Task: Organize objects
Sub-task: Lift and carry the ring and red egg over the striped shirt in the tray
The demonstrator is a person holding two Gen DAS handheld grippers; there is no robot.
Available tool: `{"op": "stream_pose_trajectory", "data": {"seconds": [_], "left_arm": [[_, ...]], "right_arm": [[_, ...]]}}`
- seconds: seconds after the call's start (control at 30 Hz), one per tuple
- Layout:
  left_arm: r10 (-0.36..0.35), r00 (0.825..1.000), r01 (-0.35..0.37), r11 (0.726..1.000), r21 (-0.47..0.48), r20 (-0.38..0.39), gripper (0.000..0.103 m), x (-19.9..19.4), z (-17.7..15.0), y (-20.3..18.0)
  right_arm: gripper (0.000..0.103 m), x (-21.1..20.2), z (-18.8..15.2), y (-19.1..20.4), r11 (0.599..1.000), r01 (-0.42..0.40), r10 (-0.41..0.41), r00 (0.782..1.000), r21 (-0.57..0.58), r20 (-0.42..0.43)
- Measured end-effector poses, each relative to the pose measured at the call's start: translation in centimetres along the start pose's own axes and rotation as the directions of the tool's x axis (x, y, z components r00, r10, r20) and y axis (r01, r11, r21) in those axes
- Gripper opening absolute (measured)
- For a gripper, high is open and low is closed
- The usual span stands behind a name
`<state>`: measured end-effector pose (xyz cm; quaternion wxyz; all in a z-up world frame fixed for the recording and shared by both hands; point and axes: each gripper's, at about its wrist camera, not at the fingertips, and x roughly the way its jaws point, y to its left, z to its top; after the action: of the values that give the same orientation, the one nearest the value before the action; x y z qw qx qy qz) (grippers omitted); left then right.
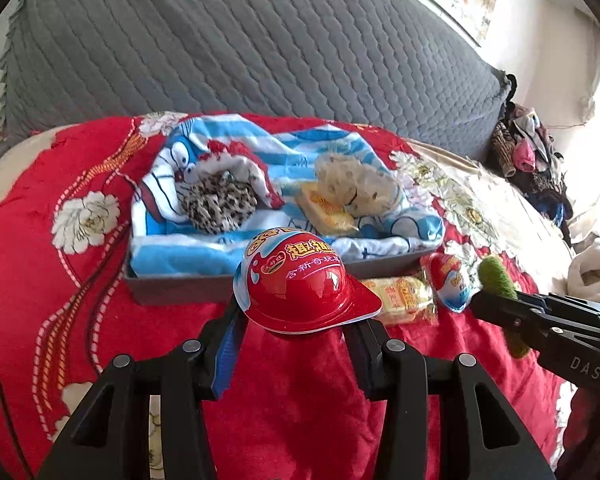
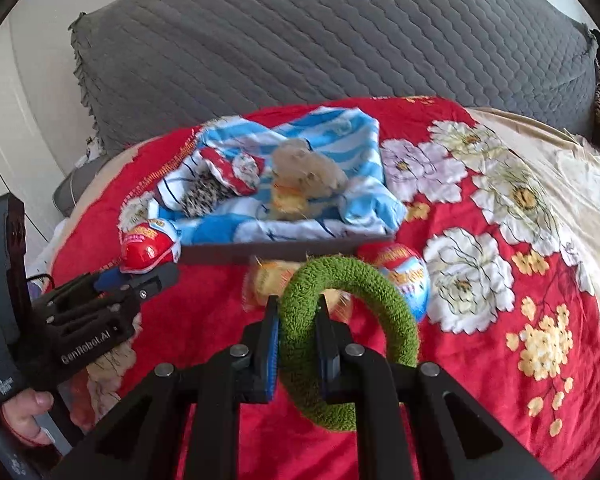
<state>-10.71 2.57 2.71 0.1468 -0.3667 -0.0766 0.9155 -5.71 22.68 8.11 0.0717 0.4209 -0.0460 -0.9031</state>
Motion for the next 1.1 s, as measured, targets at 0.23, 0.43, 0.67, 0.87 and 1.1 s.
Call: {"op": "stream_pose_trajectory", "data": {"seconds": [0.23, 0.43, 0.67, 0.87, 1.1], "left_arm": [[0.019, 1.000, -0.019, 1.000, -0.006, 0.022, 0.049, -1.2, 1.3, 0.9], [0.039, 0.999, -0.039, 0.999, -0.006, 0.031, 0.049, -1.7, 1.9, 1.5], [0.047, 0.998, -0.047, 0.999, 0.002, 0.039, 0.049, -1.7, 2.8, 1.6], [0.043, 0.998, -0.043, 0.999, 0.005, 0.039, 0.049, -1.1, 3.4, 1.5], [0.036, 0.999, -0.035, 0.999, -0.006, 0.034, 0.049, -0.3, 3.9, 1.6]], "right_arm": [[0.015, 0.1, 1.7, 2.7, 0.999, -0.037, 0.038, 0.999, -0.029, 0.027], [0.015, 0.6, 2.8, 3.9, 0.998, -0.051, 0.053, 0.998, -0.039, 0.044], [0.015, 1.0, 4.1, 4.6, 0.997, -0.063, 0.065, 0.996, -0.045, 0.056], [0.015, 1.5, 5.0, 4.8, 0.996, -0.069, 0.072, 0.996, -0.052, 0.055], [0.015, 2.6, 5.6, 4.9, 0.996, -0.070, 0.073, 0.996, -0.058, 0.044]]}}
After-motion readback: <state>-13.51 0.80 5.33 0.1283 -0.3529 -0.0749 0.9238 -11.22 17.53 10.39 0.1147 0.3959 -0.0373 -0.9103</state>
